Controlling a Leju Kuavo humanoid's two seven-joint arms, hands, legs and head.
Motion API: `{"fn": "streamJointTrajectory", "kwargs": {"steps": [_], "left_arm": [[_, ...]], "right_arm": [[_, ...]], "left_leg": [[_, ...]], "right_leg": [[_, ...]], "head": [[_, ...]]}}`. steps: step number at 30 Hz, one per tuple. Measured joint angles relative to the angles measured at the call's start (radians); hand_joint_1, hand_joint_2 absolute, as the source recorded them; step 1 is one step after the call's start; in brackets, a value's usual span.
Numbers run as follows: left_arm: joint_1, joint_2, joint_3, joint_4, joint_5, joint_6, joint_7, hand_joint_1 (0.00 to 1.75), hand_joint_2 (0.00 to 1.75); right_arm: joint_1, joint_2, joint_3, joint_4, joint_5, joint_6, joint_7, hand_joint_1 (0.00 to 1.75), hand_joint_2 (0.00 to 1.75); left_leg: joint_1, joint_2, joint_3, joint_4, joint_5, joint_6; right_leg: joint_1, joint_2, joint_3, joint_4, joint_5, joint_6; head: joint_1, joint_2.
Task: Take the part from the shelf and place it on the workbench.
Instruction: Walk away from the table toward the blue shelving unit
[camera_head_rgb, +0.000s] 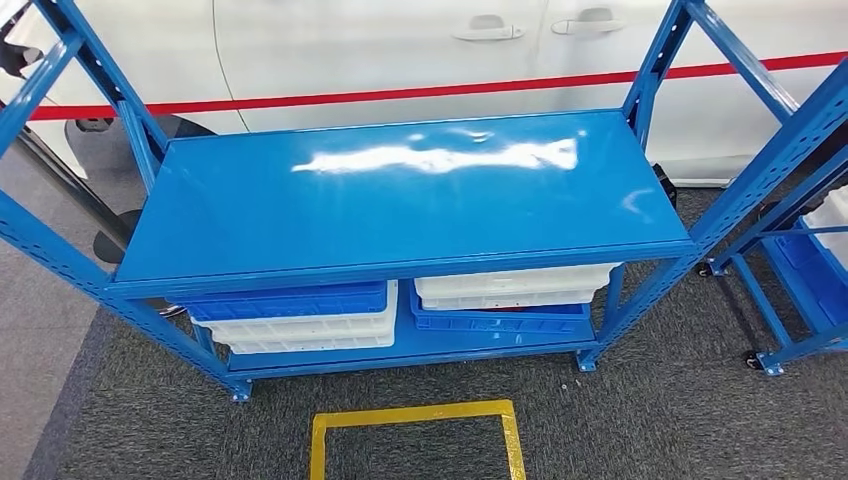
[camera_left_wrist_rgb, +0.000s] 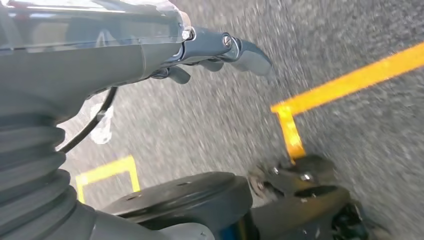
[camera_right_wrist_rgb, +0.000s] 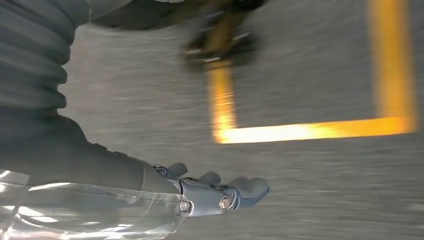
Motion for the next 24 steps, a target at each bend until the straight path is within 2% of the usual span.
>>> {"fn": "streamJointTrajectory", "kwargs": {"steps": [4,7,12,24], "left_arm": [[-0.014,-0.002,-0.037,0.0,-0.052,0.067,0.087,0.0,1.75],[-0.018,-0.006,-0.056,0.0,-0.069,0.095,0.122,0.0,1.75],[-0.025,-0.009,-0.076,0.0,-0.089,0.105,0.163,0.0,1.75],[-0.029,-0.01,-0.095,0.0,-0.095,0.101,0.186,0.0,1.75]], "right_arm": [[-0.007,-0.003,-0.004,0.057,0.048,-0.042,0.249,0.0,1.75],[-0.009,-0.009,-0.004,0.077,0.074,-0.035,0.332,0.0,1.75],[-0.013,-0.015,0.005,0.094,0.111,-0.015,0.377,0.0,1.75],[-0.018,-0.015,0.027,0.103,0.126,0.0,0.385,0.0,1.75]], "left_leg": [[0.0,0.001,0.004,0.0,-0.002,0.001],[0.0,0.002,0.006,0.0,-0.003,0.001],[0.0,0.002,0.007,0.0,-0.003,0.001],[0.0,0.002,0.007,0.0,-0.003,0.001]], "right_leg": [[0.0,0.0,0.004,-0.001,-0.001,0.001],[0.0,0.001,0.006,-0.001,-0.001,0.002],[0.0,0.0,0.007,-0.001,-0.001,0.002],[0.0,0.001,0.007,-0.001,-0.001,0.002]], "head": [[0.0,0.0],[0.0,0.0],[0.0,0.0],[0.0,0.0]]}}
